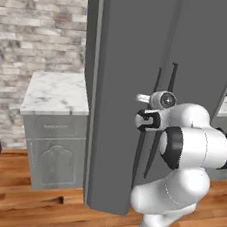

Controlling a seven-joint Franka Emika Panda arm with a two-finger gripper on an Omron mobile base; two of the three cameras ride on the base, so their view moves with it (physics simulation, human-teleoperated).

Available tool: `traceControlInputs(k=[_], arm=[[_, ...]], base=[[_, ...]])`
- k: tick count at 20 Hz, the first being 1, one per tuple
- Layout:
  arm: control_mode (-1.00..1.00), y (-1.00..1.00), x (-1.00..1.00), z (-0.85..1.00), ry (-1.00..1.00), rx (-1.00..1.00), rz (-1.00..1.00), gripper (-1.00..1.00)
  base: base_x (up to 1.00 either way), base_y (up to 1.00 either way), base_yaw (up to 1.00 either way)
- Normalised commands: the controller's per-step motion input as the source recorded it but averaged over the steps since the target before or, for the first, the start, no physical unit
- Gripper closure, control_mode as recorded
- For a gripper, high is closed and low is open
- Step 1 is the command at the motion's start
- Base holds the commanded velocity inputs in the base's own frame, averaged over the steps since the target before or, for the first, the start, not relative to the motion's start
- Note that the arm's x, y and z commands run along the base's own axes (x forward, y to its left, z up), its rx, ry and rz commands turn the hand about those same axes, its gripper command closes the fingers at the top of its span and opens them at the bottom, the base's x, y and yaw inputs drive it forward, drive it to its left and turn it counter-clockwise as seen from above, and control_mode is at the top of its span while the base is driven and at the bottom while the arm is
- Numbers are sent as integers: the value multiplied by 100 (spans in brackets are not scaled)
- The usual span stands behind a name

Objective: Store the kebab skewer in the freezer for long-term storage. Close the freezer door after placing the cooked food.

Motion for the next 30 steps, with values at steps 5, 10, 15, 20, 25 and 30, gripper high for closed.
traceControlInputs(k=[5, 10, 15, 20, 25, 30], arm=[[-100, -4, 45, 79, 21, 13, 0, -100], [-100, -3, 22, 28, 14, 5, 0, -100], [-100, 0, 13, 0, 5, 0, 0, -100], [-100, 0, 19, -10, 0, 0, 0, -100], [-100, 0, 22, 0, -2, 0, 0, -100], [-100, 0, 30, 0, -3, 0, 0, -100]], base=[[0, 0, 0], [0, 0, 0], [0, 0, 0], [0, 0, 0], [0, 0, 0], [0, 0, 0]])
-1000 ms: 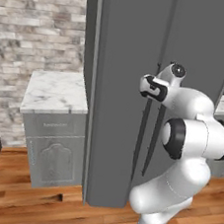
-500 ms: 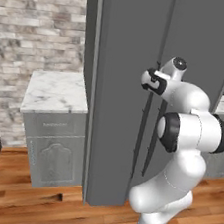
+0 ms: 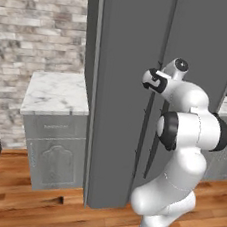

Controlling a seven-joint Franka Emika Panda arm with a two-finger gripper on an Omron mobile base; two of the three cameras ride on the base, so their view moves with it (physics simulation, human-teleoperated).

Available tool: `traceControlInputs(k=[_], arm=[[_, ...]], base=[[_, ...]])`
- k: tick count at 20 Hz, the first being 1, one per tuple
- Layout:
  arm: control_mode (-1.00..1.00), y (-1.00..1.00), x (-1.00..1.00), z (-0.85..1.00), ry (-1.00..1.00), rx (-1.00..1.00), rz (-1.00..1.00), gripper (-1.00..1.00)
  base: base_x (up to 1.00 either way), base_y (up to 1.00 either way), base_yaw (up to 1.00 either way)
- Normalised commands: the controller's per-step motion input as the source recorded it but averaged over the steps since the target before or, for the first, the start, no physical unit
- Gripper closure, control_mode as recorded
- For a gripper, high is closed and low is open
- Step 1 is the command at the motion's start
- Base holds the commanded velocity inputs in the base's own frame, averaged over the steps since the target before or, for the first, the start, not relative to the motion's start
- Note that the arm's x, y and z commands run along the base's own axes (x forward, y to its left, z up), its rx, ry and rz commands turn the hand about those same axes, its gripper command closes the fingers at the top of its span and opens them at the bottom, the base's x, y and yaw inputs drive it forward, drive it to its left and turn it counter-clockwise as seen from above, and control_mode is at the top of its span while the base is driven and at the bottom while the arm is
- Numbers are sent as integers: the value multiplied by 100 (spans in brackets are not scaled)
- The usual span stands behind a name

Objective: Store the kebab skewer in the freezer for long-term storage. Close the freezer door after placing the cooked food.

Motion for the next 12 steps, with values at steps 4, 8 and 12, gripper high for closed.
traceControlInputs(k=[4, 8, 12], arm=[[-100, 3, 31, 0, 0, -1, 0, -100], [-100, 6, 42, 0, 0, -8, -5, -100], [-100, 15, 48, 0, 4, -14, -11, -100]], base=[[0, 0, 0], [0, 0, 0], [0, 0, 0]])
